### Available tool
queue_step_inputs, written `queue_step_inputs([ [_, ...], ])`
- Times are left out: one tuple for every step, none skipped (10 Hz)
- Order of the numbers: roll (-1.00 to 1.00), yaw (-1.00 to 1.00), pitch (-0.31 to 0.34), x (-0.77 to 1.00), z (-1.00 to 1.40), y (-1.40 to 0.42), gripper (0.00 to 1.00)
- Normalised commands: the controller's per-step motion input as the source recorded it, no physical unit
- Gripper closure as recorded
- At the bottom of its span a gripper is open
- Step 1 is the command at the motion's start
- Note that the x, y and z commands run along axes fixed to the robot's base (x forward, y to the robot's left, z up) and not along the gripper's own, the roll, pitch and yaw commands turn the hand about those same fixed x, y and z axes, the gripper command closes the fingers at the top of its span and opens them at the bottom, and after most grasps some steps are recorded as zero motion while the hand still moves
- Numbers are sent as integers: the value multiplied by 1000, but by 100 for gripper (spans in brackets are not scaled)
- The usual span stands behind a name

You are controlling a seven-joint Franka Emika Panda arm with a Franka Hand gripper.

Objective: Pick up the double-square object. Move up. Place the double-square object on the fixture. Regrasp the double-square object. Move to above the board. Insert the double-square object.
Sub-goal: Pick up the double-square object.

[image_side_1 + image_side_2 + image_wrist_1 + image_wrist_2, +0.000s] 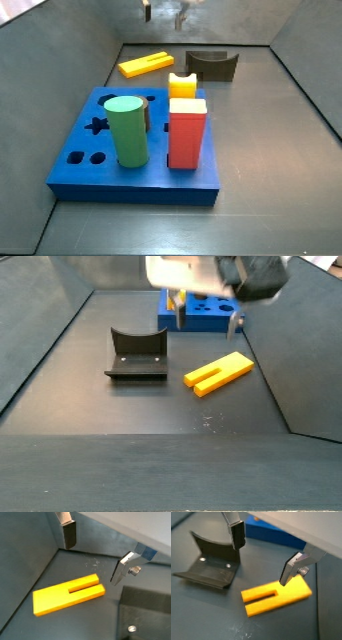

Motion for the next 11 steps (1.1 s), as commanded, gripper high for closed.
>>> queue_step_inputs([
  [-247,-389,-104,-386,-631,317,0],
  [-359,-346,-69,-411,-471,271,0],
  [-430,-366,-74,-271,-289,177,0],
  [-430,-409,-7,0,-257,180,0],
  [-379,-351,0,60,-343,77,0],
  [-267,-314,3,89,-540,-120,0],
  [-180,-214,44,34,-609,-266,0],
  [-74,-254,34,0,-814,-211,0],
  [-80,-334,203,0,-677,-43,0],
  [-134,-334,159,23,-629,-71,0],
  [-209,-386,76,97,-586,-34,0],
])
